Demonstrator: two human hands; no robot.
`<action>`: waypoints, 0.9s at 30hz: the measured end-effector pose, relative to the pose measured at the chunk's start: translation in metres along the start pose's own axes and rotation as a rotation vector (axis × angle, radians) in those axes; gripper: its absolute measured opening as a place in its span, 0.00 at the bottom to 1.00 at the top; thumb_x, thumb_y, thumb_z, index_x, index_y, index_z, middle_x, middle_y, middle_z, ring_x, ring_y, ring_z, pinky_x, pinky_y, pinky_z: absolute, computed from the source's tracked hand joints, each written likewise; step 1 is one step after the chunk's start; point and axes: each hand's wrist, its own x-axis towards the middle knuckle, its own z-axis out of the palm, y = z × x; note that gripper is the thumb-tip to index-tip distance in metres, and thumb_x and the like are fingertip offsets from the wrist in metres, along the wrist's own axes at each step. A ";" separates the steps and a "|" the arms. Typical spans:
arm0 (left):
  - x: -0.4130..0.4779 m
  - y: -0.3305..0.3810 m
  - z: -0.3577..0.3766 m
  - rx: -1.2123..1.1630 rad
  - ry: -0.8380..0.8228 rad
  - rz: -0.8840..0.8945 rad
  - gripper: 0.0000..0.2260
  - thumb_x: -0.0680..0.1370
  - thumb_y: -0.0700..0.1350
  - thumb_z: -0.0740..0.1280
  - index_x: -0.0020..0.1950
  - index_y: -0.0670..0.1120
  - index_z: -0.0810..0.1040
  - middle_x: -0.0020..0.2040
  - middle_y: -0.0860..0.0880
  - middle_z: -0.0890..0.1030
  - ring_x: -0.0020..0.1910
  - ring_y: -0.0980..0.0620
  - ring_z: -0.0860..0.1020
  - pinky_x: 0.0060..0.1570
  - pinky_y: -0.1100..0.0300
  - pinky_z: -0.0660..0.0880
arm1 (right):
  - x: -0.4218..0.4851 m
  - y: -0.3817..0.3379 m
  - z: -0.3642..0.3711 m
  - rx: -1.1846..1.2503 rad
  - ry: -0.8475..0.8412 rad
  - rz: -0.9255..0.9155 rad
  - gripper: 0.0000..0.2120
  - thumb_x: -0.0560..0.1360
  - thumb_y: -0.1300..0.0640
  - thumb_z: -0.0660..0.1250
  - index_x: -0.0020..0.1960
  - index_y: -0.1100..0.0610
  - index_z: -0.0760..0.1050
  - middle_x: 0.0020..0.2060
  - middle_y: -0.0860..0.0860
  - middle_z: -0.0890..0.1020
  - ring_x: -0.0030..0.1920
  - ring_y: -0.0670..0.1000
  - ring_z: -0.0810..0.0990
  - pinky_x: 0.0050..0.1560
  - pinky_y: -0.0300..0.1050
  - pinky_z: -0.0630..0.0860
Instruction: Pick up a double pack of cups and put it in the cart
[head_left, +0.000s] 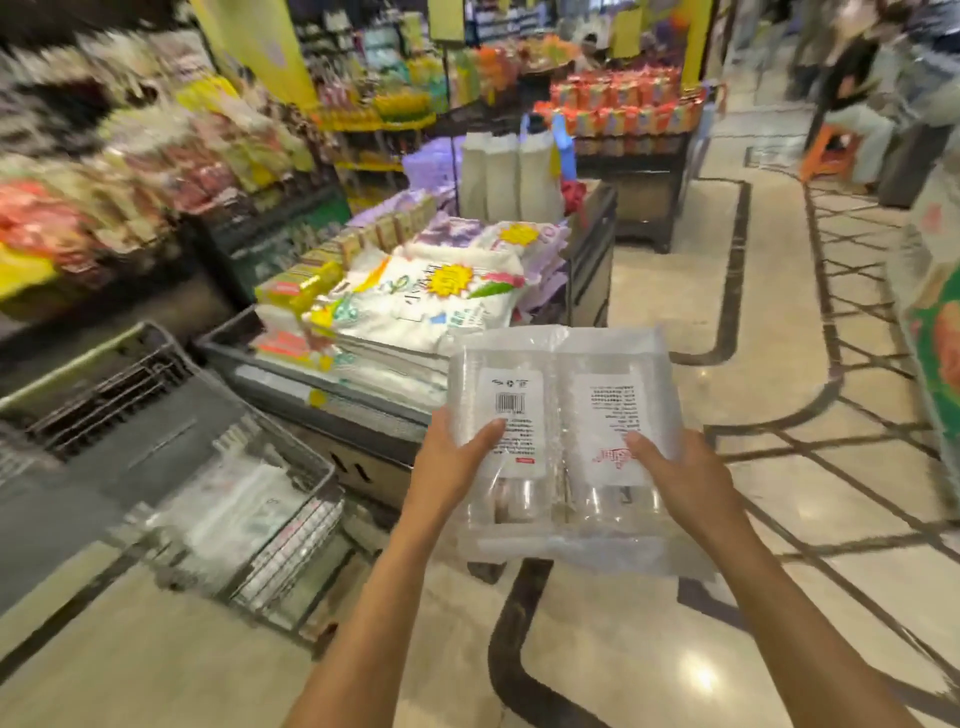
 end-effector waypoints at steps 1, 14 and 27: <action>-0.009 -0.001 -0.021 -0.016 0.055 0.000 0.26 0.71 0.68 0.73 0.64 0.58 0.78 0.57 0.55 0.84 0.53 0.56 0.84 0.55 0.48 0.81 | 0.003 -0.012 0.021 -0.002 -0.049 -0.031 0.35 0.69 0.27 0.65 0.66 0.51 0.74 0.55 0.49 0.83 0.52 0.53 0.82 0.48 0.48 0.76; -0.055 -0.131 -0.253 -0.130 0.612 -0.325 0.35 0.64 0.73 0.74 0.66 0.58 0.75 0.56 0.56 0.85 0.52 0.53 0.85 0.54 0.46 0.81 | -0.011 -0.148 0.295 -0.083 -0.588 -0.235 0.28 0.72 0.30 0.67 0.62 0.48 0.76 0.52 0.43 0.84 0.49 0.46 0.82 0.47 0.45 0.78; -0.005 -0.267 -0.382 -0.301 0.691 -0.447 0.29 0.70 0.61 0.76 0.67 0.54 0.75 0.54 0.55 0.86 0.50 0.56 0.85 0.54 0.47 0.82 | 0.022 -0.184 0.517 -0.287 -0.726 -0.274 0.33 0.68 0.23 0.64 0.63 0.45 0.77 0.50 0.41 0.86 0.49 0.43 0.85 0.50 0.52 0.84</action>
